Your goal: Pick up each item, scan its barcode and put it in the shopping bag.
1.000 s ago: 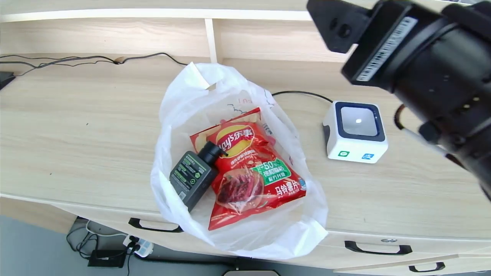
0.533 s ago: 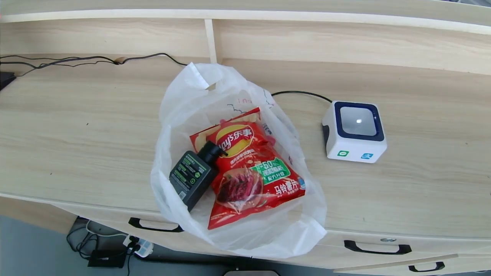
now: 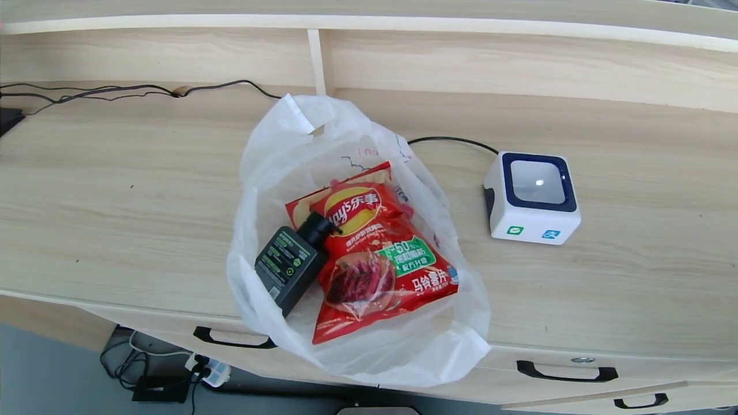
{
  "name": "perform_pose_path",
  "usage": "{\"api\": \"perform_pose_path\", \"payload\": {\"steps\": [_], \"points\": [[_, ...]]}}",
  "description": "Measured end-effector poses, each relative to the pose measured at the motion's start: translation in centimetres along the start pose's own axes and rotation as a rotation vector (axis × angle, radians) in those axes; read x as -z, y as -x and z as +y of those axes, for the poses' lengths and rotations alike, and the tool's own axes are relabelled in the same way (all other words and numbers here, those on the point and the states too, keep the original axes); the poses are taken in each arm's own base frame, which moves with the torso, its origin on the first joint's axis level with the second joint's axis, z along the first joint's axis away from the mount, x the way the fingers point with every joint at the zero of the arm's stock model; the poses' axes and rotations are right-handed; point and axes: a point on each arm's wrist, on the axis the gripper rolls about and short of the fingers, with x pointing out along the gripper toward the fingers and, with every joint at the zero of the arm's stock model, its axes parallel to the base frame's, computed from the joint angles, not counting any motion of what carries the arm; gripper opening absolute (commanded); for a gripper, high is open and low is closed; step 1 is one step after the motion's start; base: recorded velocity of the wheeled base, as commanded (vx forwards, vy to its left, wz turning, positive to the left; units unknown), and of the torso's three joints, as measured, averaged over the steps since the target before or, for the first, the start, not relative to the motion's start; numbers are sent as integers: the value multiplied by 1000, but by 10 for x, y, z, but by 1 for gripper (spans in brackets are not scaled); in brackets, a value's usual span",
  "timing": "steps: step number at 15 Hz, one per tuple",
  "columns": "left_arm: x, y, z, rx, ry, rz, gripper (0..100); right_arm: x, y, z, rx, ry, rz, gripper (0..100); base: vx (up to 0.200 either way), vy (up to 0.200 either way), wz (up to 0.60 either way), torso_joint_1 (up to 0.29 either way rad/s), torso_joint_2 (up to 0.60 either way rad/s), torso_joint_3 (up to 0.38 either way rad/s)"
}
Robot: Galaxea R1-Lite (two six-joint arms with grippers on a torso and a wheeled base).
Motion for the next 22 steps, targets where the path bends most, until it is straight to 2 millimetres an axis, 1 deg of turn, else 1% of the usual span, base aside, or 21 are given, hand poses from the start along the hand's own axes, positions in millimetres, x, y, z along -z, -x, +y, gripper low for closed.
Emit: {"api": "perform_pose_path", "payload": {"steps": [2, 4, 8, 10, 12, 14, 17, 20, 22], "points": [[0, 0, 0, 0, 2, 1, 100, 4, 3, -2, 41, -66, -16, 100, 0, 0, 0, 0, 0, 0], [0, 0, 0, 0, 2, 1, 100, 5, 6, -1, 172, -107, -15, 100, 0, 0, 0, 0, 0, 0], [0, 0, 0, 0, 3, 1, 100, 5, 12, 7, 692, -174, 9, 100, 0, 0, 0, 0, 0, 0], [0, 0, 0, 0, 13, 1, 100, 4, 14, 11, 916, -227, -6, 100, 0, 0, 0, 0, 0, 0], [0, 0, 0, 0, 13, 1, 100, 5, 17, 14, 1070, -259, -38, 100, 0, 0, 0, 0, 0, 0], [0, 0, 0, 0, 14, 1, 100, 5, 20, 17, 1120, -275, -91, 100, 0, 0, 0, 0, 0, 0], [0, 0, 0, 0, 21, 1, 100, 6, 22, 17, 1146, -358, -196, 100, 0, 0, 0, 0, 0, 0], [0, 0, 0, 0, 20, 1, 100, 2, 22, 18, 1094, -348, -234, 100, 0, 0, 0, 0, 0, 0], [0, 0, 0, 0, 20, -1, 100, -5, 21, 19, 1016, -276, -256, 100, 0, 0, 0, 0, 0, 0]]}}
